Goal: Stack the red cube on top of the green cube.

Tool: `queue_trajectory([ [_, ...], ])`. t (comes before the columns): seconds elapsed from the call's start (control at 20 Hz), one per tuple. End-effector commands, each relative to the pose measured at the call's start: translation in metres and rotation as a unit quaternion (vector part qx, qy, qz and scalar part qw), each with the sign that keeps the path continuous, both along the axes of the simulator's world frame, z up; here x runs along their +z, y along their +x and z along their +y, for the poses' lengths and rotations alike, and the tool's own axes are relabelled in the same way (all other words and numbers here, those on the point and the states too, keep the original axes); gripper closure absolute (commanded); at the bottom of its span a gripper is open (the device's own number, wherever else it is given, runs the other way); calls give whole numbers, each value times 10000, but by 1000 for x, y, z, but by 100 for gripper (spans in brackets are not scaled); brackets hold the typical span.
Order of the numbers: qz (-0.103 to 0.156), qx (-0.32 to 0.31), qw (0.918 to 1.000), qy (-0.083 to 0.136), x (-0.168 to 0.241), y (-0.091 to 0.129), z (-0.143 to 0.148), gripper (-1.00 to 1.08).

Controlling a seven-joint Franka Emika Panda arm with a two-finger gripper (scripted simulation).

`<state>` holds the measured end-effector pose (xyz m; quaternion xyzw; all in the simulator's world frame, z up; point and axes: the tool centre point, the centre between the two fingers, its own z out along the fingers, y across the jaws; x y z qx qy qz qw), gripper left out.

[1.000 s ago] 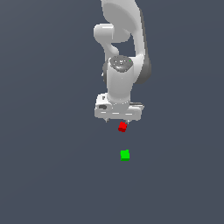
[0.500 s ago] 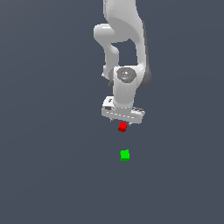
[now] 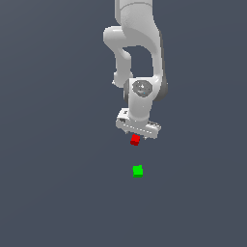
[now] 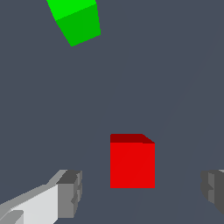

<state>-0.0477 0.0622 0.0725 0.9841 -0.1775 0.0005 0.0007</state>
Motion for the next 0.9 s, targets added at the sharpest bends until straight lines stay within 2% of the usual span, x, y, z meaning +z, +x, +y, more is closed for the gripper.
queue_trajectory([
  [0.0,3,-47,10000,4,-2,-1,1,-92],
  [0.3,5,-28,10000,2,-7,-1,1,-92],
  [0.85,4,-47,10000,7,-50,-1,2,-92],
])
